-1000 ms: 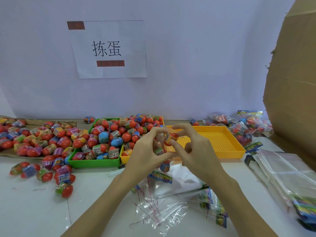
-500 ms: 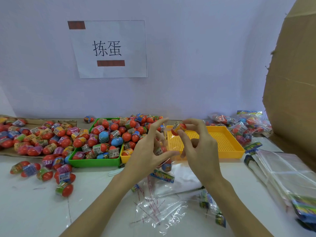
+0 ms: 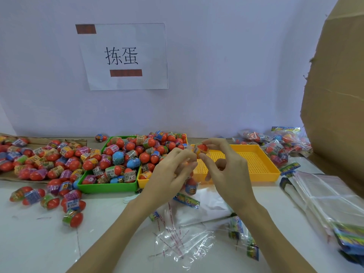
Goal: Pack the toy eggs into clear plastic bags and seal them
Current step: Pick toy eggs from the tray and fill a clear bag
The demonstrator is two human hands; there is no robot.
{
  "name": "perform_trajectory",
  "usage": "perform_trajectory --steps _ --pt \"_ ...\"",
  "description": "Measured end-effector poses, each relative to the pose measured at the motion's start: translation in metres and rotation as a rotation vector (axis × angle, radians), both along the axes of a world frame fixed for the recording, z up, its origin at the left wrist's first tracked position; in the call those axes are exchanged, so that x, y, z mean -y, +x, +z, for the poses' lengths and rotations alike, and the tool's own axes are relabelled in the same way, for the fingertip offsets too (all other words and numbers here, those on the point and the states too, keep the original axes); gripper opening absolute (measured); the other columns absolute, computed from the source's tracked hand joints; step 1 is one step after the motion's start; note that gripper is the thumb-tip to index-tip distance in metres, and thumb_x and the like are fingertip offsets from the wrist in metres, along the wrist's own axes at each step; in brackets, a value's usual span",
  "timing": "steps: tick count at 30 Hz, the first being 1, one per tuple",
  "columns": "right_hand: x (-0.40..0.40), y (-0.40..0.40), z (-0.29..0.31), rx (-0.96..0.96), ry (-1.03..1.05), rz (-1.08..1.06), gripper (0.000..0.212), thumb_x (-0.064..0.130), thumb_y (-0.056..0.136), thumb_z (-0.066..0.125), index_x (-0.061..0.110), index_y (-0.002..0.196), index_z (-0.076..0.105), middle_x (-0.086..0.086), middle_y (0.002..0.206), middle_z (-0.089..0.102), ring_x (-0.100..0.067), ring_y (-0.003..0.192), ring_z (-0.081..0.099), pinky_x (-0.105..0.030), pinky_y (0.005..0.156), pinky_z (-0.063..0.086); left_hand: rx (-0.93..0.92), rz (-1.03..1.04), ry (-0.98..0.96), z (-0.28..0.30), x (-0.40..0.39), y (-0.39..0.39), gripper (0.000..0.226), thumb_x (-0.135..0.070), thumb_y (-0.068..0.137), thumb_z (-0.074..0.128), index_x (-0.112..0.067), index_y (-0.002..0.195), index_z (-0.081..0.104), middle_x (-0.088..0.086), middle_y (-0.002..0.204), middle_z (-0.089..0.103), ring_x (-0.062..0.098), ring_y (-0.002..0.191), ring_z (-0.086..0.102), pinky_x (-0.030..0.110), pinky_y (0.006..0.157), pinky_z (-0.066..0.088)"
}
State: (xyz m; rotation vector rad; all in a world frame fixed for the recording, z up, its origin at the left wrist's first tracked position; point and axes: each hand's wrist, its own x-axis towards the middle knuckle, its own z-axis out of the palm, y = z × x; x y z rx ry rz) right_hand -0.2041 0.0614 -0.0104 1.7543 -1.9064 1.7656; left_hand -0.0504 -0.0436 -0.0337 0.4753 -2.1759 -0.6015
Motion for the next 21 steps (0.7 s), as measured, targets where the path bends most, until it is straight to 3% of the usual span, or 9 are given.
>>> perform_trajectory --steps 3,7,10,14,18,21 --pt "0.001 -0.001 0.000 -0.050 0.000 0.025 0.024 0.027 0.099 0.072 0.024 0.122 0.067 0.012 0.116 0.069 -0.012 0.052 0.067 -0.022 0.058 0.052 -0.015 -0.037 0.100 0.002 -0.001 -0.001 0.009 -0.031 0.110 0.055 -0.035 0.115 0.062 -0.005 0.111 0.059 0.012 0.090 0.065 0.016 0.074 0.052" --pt "0.002 -0.005 -0.001 -0.143 0.023 0.049 0.011 0.017 0.102 0.068 0.021 0.111 0.072 0.013 0.109 0.069 -0.014 0.052 0.062 -0.019 0.058 0.043 -0.050 -0.073 0.178 0.005 -0.005 -0.001 0.009 -0.040 0.106 0.053 -0.041 0.114 0.057 -0.001 0.113 0.056 0.010 0.086 0.066 0.018 0.075 0.054" --pt "0.002 -0.005 -0.003 -0.194 0.070 0.090 0.009 0.017 0.104 0.065 0.018 0.108 0.072 0.011 0.108 0.068 -0.014 0.052 0.062 -0.021 0.057 0.044 -0.067 -0.085 0.165 0.004 -0.007 -0.001 0.009 -0.033 0.109 0.055 -0.042 0.111 0.055 -0.001 0.109 0.055 0.011 0.086 0.062 0.026 0.076 0.053" --pt "0.002 -0.009 -0.002 -0.240 0.114 0.136 0.013 0.019 0.105 0.062 0.021 0.114 0.071 0.014 0.113 0.067 -0.012 0.055 0.064 -0.019 0.058 0.045 -0.050 -0.071 0.145 0.004 -0.009 -0.002 0.009 -0.033 0.108 0.054 -0.041 0.111 0.054 -0.001 0.113 0.054 0.016 0.099 0.057 0.038 0.086 0.053" --pt "0.000 -0.014 -0.003 -0.300 0.208 0.181 0.031 0.024 0.101 0.065 0.029 0.131 0.061 0.019 0.126 0.059 -0.010 0.064 0.065 -0.016 0.062 0.046 -0.045 -0.093 0.167 0.006 -0.011 -0.001 0.015 -0.030 0.110 0.052 -0.045 0.110 0.053 0.000 0.115 0.052 0.017 0.100 0.058 0.037 0.087 0.054" --pt "0.000 -0.017 -0.004 -0.388 0.291 0.178 0.043 0.029 0.098 0.070 0.031 0.138 0.055 0.020 0.128 0.051 -0.008 0.066 0.065 -0.023 0.068 0.053 -0.044 -0.106 0.233 0.007 -0.011 -0.001 0.009 -0.035 0.109 0.050 -0.041 0.113 0.055 0.003 0.117 0.054 0.020 0.103 0.061 0.037 0.092 0.055"
